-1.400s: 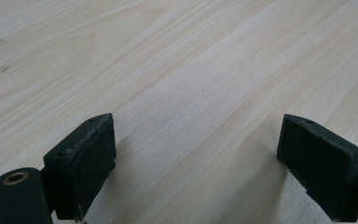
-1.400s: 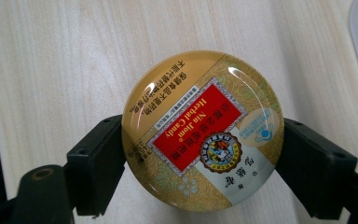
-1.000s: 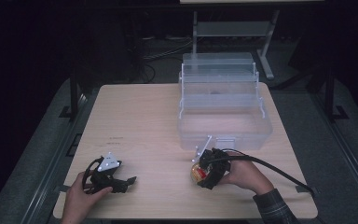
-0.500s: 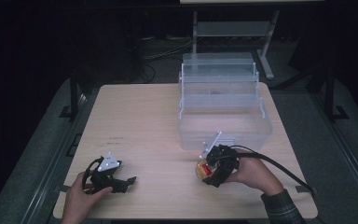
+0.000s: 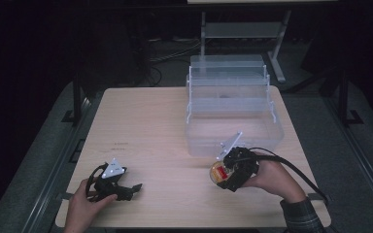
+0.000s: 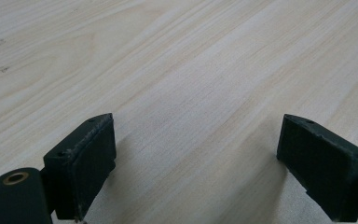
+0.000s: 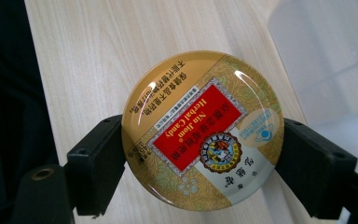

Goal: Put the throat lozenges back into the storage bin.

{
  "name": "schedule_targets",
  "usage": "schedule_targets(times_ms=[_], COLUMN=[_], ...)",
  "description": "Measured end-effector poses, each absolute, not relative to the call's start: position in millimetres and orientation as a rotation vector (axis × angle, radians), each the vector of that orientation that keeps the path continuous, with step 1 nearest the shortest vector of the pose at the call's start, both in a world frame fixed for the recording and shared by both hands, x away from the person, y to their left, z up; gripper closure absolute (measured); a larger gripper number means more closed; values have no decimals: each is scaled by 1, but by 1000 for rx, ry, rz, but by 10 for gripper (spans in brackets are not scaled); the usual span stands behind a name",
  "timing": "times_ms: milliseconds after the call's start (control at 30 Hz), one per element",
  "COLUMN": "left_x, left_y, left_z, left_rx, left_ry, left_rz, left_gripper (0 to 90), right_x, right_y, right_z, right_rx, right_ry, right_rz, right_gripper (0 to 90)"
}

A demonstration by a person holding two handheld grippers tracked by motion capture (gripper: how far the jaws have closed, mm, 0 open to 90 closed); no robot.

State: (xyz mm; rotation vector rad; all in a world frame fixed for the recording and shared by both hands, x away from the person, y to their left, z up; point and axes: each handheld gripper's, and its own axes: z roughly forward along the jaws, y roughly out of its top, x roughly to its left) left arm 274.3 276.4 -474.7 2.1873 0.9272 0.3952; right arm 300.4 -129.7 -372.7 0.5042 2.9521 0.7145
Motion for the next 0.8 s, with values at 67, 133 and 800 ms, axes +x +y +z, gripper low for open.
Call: schedule_targets(times_ms=[67, 133, 800], left_x=[274, 274, 274], left_y=[276, 276, 276], left_z=[-475, -475, -475], left_rx=[2187, 2186, 2187], left_ry=[927, 928, 927], left_rz=[395, 395, 395], left_gripper=[107, 107, 107], right_x=[301, 301, 305], right_y=[-136, -141, -182], right_z=[-372, -370, -364], right_rx=[529, 547, 707], right_ry=[2943, 2935, 2855], right_rz=[714, 717, 724], right_gripper=[197, 197, 197])
